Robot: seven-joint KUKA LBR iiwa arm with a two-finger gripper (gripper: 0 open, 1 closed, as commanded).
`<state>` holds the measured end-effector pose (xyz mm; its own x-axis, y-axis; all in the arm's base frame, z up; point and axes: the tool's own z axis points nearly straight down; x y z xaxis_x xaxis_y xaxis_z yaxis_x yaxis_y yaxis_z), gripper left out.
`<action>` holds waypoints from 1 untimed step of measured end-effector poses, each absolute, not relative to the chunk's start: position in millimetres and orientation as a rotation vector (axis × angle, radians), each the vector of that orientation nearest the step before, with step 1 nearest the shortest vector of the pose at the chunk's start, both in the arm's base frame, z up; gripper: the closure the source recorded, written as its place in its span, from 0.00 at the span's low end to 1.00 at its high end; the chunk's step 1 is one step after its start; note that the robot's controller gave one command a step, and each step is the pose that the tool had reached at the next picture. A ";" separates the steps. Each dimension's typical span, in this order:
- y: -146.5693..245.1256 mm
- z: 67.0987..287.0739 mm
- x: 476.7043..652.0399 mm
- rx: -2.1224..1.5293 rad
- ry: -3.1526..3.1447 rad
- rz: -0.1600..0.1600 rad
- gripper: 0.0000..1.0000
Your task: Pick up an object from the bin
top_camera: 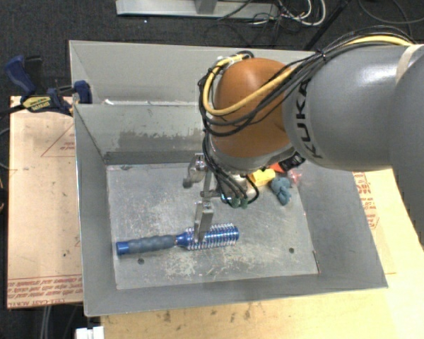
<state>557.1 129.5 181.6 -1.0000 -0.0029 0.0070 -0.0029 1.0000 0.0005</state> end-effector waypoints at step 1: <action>103.4 71.2 507.9 -0.066 -3.156 -0.010 0.00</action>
Offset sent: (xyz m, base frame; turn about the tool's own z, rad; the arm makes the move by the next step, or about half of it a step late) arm -0.0526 -0.0278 -0.1116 0.0440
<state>507.9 103.4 71.2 -0.9990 0.0418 -0.0155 0.0417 0.9991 0.0065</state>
